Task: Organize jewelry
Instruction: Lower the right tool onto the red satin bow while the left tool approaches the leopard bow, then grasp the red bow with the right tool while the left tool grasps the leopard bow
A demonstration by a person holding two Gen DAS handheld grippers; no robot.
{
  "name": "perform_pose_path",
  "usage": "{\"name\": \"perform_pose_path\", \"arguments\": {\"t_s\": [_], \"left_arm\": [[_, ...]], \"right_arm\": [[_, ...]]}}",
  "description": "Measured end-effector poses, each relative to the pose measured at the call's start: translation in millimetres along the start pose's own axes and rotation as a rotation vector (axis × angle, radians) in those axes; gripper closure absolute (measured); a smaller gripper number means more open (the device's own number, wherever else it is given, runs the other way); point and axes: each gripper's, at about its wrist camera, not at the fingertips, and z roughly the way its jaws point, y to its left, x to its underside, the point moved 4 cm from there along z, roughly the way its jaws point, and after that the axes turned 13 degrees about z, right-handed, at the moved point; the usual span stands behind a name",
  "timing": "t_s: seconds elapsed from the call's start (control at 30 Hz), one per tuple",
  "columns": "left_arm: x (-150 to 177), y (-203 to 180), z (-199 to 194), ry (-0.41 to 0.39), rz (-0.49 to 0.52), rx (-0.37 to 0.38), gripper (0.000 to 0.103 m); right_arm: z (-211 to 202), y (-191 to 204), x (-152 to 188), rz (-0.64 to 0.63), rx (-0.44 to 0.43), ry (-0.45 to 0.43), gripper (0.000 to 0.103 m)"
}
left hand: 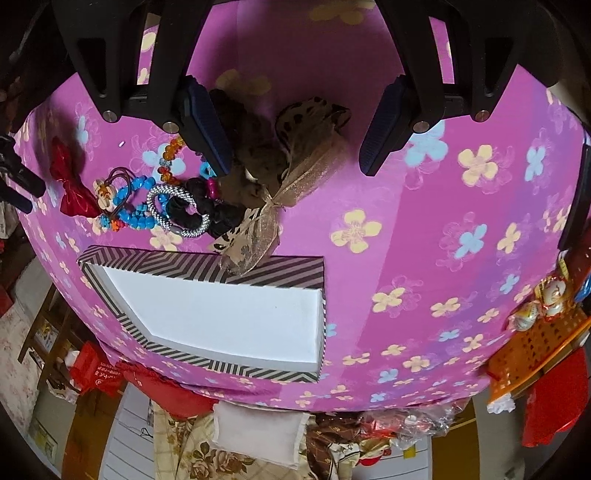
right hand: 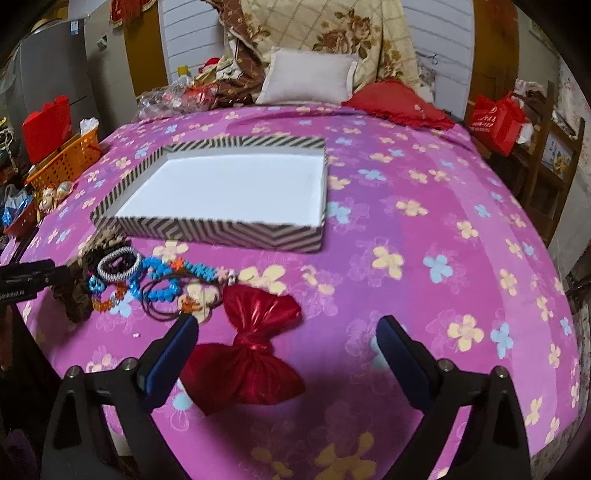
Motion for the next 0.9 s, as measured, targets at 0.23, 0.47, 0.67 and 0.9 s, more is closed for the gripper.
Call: {"name": "perform_pose_path", "arguments": {"t_s": [0.23, 0.47, 0.67, 0.9], "left_arm": [[3.6, -1.2, 12.3, 0.027, 0.013, -0.001, 0.049], [1.0, -0.9, 21.2, 0.038, 0.012, 0.01, 0.049], [-0.7, -2.1, 25.6, 0.038, 0.031, 0.022, 0.096], [-5.7, 0.5, 4.1, -0.011, 0.028, 0.05, 0.103]], "right_arm": [[23.9, 13.0, 11.4, -0.038, -0.004, 0.061, 0.012], [45.0, 18.9, 17.7, -0.047, 0.007, 0.103, 0.029], [45.5, 19.3, 20.3, -0.072, 0.021, 0.071, 0.068], [37.5, 11.9, 14.9, -0.035, -0.008, 0.057, 0.082]]}}
